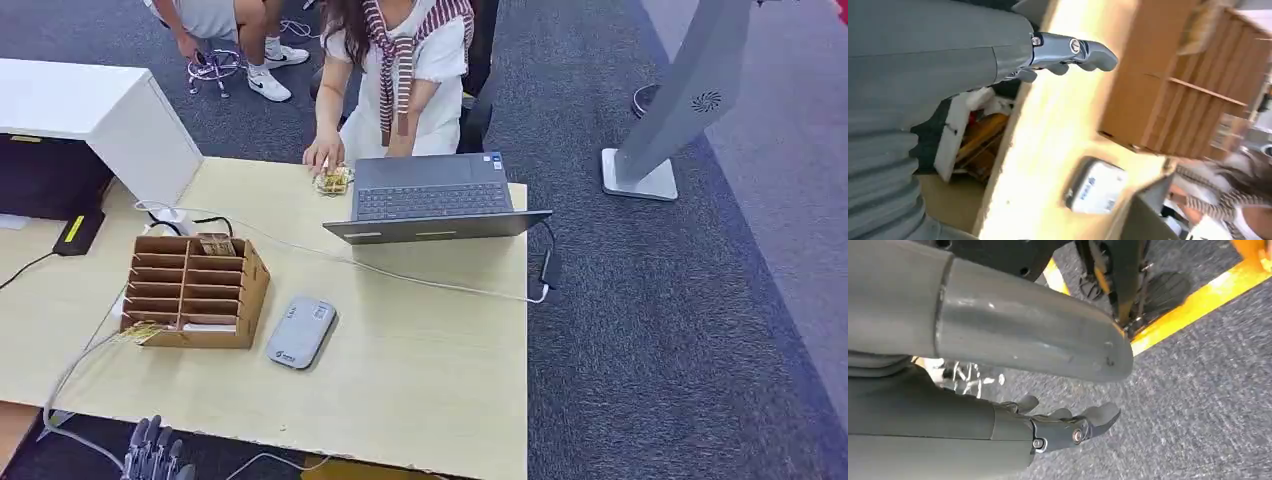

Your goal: Pass the card to the sensor for recognition and then transmit it.

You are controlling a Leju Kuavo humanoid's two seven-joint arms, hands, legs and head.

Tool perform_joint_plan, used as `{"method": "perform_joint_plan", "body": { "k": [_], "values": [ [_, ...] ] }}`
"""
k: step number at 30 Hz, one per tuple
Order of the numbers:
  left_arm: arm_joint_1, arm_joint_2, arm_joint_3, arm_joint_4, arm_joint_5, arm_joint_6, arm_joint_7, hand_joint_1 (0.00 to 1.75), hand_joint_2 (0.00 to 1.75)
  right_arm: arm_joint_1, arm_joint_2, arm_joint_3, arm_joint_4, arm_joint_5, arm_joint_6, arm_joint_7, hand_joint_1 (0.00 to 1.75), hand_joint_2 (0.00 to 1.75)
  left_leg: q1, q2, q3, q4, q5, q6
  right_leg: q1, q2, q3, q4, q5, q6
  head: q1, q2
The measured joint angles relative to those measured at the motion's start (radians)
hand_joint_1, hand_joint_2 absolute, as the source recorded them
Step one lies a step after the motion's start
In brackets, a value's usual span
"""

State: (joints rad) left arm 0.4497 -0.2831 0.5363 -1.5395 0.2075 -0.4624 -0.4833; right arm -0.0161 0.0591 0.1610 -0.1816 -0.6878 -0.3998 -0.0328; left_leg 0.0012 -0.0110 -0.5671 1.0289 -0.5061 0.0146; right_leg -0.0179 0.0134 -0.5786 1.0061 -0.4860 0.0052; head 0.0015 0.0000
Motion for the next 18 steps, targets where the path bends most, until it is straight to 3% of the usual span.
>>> {"method": "perform_joint_plan", "body": {
  "k": [5,10,18],
  "values": [
    [0.073,-0.029,-0.013,-0.17,-0.001,0.009,-0.01,0.0,1.75,0.0,0.01,0.022,0.007,0.006,-0.024,0.024,0.0,0.0,0.0,-0.001,0.0,0.0,0.0,0.0,0.0,-0.001,0.0,0.0,-0.001,0.0,0.0,0.0],
    [0.142,-0.049,-0.033,-0.328,-0.002,0.078,-0.043,0.0,1.75,0.001,0.014,0.042,0.011,0.021,-0.05,0.044,0.0,0.0,0.0,0.0,0.0,0.0,-0.001,0.001,0.0,0.0,0.0,0.0,-0.001,0.0,0.0,0.0],
    [0.144,-0.056,-0.041,-0.535,-0.107,0.153,-0.175,0.0,1.75,-0.001,0.018,0.07,0.012,0.039,-0.047,0.042,0.0,0.0,0.0,-0.001,0.0,0.0,-0.001,0.001,0.0,-0.001,0.001,0.0,-0.001,0.0,0.0,0.0]
  ]
}}
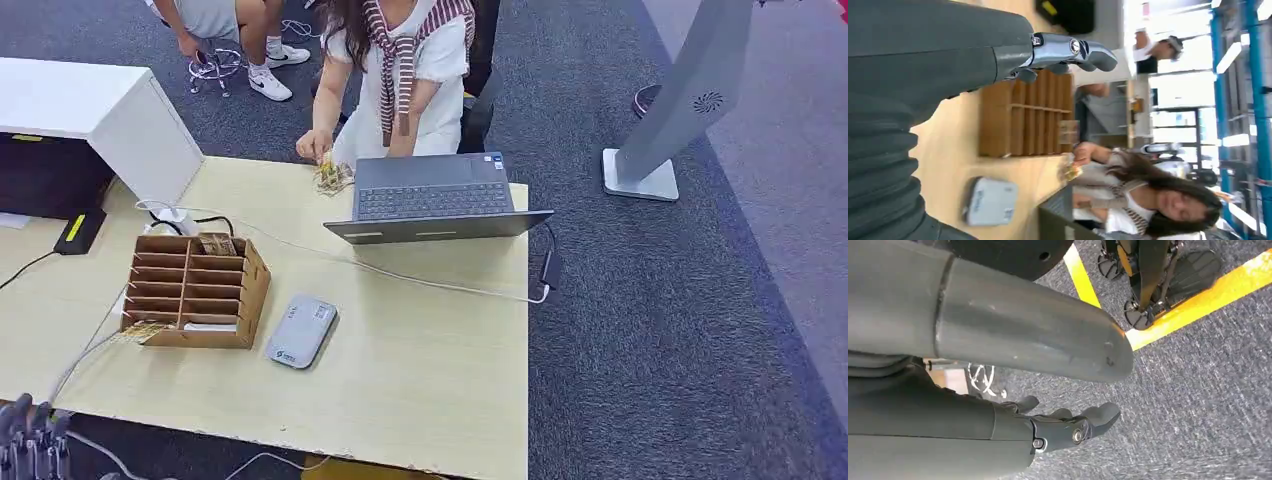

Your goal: Pass the card to the sensor for recognition and then transmit it.

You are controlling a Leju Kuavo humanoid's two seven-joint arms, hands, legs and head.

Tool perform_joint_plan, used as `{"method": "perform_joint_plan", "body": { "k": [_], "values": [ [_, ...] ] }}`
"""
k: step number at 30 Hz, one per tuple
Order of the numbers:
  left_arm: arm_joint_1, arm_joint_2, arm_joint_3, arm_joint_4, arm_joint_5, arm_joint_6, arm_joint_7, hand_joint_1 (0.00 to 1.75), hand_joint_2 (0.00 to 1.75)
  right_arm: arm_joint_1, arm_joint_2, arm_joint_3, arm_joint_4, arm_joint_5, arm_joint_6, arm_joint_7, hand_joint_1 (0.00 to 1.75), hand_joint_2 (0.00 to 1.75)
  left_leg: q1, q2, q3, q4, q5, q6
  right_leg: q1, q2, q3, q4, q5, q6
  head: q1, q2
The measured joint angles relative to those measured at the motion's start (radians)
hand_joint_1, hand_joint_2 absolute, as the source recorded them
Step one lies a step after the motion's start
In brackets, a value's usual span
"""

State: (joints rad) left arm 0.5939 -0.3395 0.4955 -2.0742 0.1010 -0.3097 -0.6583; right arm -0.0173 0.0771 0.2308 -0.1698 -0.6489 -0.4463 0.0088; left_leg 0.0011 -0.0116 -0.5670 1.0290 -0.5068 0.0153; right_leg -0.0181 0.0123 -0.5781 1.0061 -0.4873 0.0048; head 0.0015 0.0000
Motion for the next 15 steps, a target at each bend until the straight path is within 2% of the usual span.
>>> {"method": "perform_joint_plan", "body": {
  "k": [3,6,15],
  "values": [
    [-0.038,0.006,0.008,-0.039,-0.077,0.041,-0.014,0.0,1.75,-0.002,0.0,0.015,0.0,0.016,0.006,0.001,0.0,0.0,0.0,0.0,0.001,0.0,0.0,0.0,0.0,0.0,0.001,0.0,0.0,0.0,0.0,0.0],
    [-0.074,0.035,0.008,-0.04,-0.168,0.097,-0.01,0.0,1.75,-0.003,0.0,0.028,0.001,0.024,0.014,0.008,0.0,0.0,0.0,0.0,0.002,0.0,0.0,0.0,0.0,0.0,0.001,0.0,0.0,0.0,0.0,0.0],
    [-0.216,0.143,-0.035,0.015,-0.387,0.224,0.083,0.0,1.75,-0.01,0.0,0.061,0.002,0.053,0.027,0.02,0.0,0.0,0.0,0.0,0.002,0.0,0.0,0.0,0.0,0.0,0.001,0.0,0.0,0.0,0.0,0.0]
  ]
}}
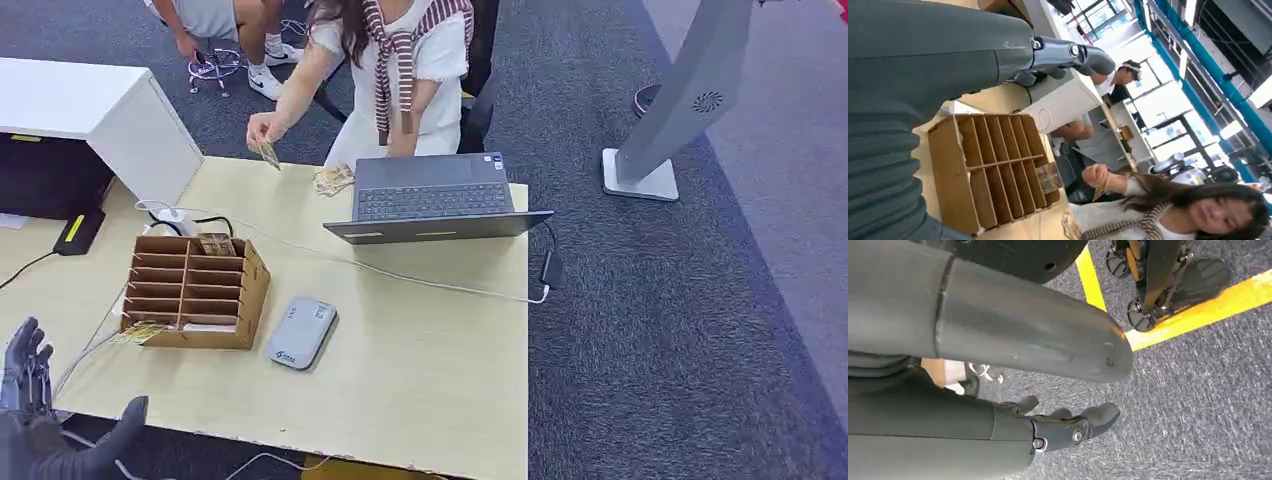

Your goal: Pass the card to the sensor for recognition and then transmit it.

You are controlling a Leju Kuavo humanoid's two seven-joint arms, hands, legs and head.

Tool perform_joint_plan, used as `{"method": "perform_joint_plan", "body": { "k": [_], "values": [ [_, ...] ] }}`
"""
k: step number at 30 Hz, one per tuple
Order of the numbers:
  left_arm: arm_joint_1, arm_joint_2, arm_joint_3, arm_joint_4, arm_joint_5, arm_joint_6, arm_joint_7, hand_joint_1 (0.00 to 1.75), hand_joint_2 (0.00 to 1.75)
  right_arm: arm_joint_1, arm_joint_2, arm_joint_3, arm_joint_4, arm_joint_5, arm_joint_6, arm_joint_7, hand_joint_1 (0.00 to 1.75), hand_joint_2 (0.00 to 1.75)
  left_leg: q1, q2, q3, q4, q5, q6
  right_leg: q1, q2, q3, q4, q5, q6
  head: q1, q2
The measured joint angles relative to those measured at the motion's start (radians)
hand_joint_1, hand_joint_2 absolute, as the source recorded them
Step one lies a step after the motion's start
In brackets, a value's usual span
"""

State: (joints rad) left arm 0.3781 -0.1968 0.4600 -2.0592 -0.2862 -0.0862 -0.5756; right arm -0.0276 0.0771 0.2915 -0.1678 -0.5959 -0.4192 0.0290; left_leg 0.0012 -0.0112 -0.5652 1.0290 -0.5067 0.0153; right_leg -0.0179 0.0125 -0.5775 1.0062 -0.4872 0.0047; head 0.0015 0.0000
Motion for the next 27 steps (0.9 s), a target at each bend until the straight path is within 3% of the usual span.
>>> {"method": "perform_joint_plan", "body": {
  "k": [13,27],
  "values": [
    [-0.211,0.158,-0.118,0.174,-0.295,0.152,0.153,0.0,1.75,-0.007,0.0,0.044,0.002,0.037,0.018,0.023,0.0,0.0,0.0,0.0,0.0,0.0,0.0,0.0,0.0,0.0,0.0,0.0,0.0,0.0,0.0,0.0],
    [-0.478,0.219,-0.276,0.425,-0.589,0.242,0.316,0.0,1.75,-0.013,0.0,0.095,0.003,0.075,0.032,0.052,0.0,0.0,0.0,0.001,0.0,0.001,0.0,0.0,0.0,0.002,0.0,0.0,0.0,0.0,0.0,0.0]
  ]
}}
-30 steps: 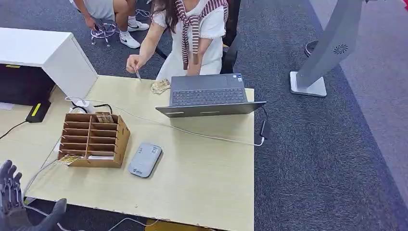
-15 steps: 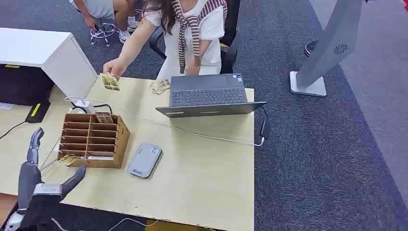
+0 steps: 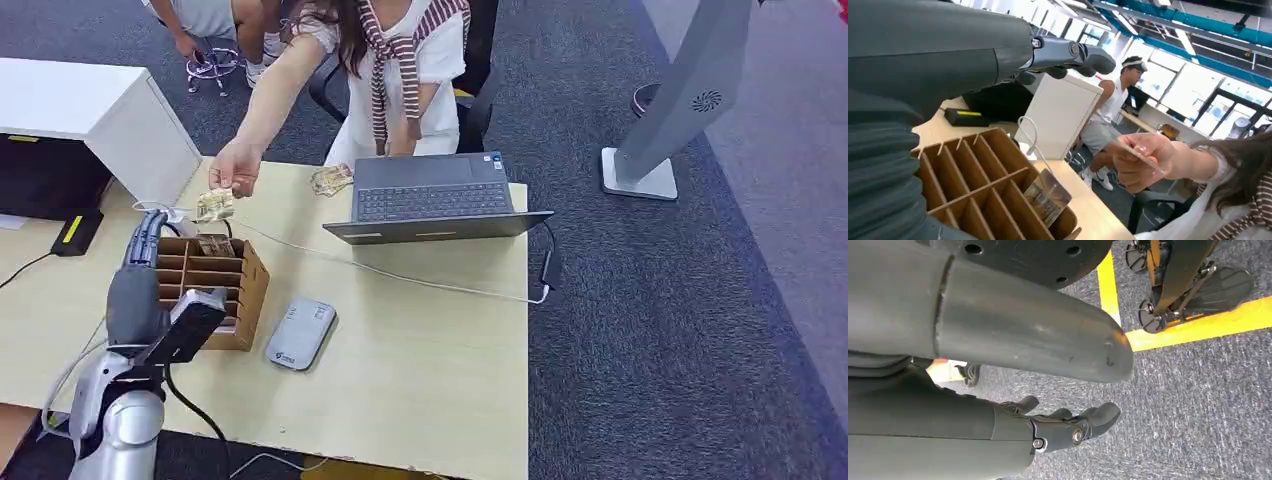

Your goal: Pass the card to the sensor for recognition and then transmit it.

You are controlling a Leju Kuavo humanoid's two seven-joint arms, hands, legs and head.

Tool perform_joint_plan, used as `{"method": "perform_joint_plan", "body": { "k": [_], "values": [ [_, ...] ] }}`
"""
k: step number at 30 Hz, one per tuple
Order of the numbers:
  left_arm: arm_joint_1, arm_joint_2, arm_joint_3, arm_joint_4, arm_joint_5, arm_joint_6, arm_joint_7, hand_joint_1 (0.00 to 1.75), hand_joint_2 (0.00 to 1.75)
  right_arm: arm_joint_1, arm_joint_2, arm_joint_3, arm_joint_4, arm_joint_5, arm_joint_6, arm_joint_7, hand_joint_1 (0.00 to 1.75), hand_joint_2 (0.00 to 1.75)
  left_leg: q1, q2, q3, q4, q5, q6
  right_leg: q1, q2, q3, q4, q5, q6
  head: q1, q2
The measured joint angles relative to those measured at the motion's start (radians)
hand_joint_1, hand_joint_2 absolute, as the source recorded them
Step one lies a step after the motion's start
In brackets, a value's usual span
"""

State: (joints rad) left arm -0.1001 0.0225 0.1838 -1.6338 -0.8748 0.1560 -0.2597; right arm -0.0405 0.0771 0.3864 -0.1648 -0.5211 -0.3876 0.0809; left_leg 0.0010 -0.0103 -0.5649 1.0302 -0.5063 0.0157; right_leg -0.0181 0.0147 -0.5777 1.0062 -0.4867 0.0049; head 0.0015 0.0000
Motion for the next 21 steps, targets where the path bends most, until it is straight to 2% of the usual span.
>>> {"method": "perform_joint_plan", "body": {
  "k": [11,12,21],
  "values": [
    [-0.214,0.032,-0.128,0.206,-0.233,0.063,0.134,0.0,1.75,-0.007,0.0,0.045,0.0,0.04,0.011,0.023,0.0,0.0,0.0,0.0,0.0,0.0,0.0,0.0,0.0,0.0,0.0,0.0,0.0,0.0,0.0,0.0],
    [-0.235,0.034,-0.139,0.225,-0.254,0.069,0.146,0.0,1.75,-0.007,0.0,0.048,0.0,0.044,0.011,0.026,0.0,1.75,0.0,0.0,0.0,0.0,0.0,0.0,0.0,0.0,0.0,0.0,0.0,0.0,0.0,0.0],
    [-0.411,0.06,-0.243,0.397,-0.451,0.119,0.26,0.0,1.75,-0.013,0.0,0.089,0.0,0.075,0.025,0.048,0.0,1.75,0.0,0.0,0.0,0.001,0.0,0.001,0.0,0.001,0.0,0.0,0.0,0.0,0.0,0.0]
  ]
}}
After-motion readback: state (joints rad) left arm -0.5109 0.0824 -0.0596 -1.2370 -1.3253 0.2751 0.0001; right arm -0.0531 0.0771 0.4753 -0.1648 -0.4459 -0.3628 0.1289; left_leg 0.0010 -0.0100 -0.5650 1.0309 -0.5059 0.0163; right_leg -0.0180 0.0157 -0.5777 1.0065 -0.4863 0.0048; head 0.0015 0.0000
